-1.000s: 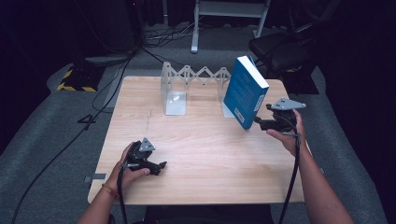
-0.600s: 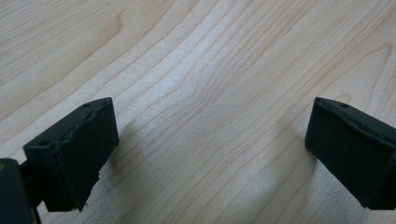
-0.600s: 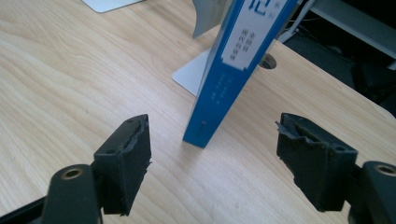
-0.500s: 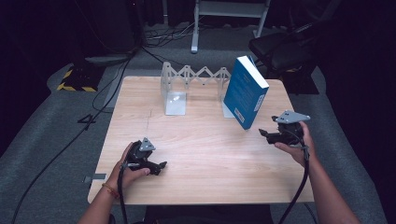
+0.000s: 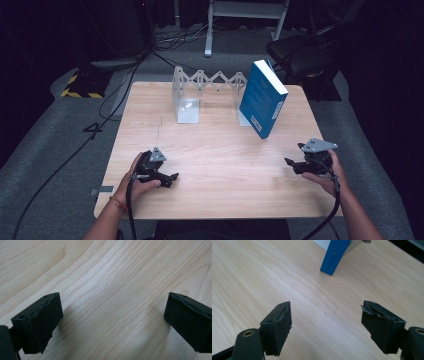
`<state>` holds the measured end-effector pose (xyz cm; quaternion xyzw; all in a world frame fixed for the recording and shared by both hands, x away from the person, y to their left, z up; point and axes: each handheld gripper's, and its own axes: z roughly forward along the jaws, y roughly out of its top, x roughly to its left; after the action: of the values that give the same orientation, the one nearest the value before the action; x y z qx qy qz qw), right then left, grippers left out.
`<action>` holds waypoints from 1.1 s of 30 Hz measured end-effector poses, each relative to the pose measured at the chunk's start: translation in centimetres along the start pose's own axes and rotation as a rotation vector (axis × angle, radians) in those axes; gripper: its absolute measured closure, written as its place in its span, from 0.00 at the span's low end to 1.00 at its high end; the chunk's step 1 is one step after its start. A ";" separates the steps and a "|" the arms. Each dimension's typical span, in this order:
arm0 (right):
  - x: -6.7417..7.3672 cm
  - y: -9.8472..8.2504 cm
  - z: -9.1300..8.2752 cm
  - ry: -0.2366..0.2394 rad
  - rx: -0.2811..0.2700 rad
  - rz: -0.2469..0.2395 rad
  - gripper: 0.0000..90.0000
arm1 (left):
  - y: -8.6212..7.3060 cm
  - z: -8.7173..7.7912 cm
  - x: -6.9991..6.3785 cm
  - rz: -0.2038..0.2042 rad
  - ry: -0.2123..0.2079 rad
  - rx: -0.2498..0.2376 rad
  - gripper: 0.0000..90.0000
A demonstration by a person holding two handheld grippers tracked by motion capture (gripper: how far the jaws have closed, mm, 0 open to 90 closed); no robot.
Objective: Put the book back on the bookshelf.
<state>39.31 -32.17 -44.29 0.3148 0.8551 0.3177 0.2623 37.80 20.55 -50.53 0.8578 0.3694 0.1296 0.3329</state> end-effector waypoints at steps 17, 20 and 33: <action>-0.2 -9.0 -0.6 0.100 0.008 0.229 0.25 | 0.0 0.0 0.0 -0.001 0.000 0.001 0.03; -0.3 -9.4 -0.7 0.078 0.000 0.265 0.23 | 0.0 0.0 0.0 0.002 0.003 0.001 0.03; -0.3 -9.4 -0.7 0.074 0.000 0.268 0.23 | 0.0 0.0 -0.1 -0.005 0.015 -0.002 0.02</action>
<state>35.55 -38.29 -50.40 0.4143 0.8144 0.3612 0.1860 37.73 20.51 -50.55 0.8556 0.3739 0.1356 0.3313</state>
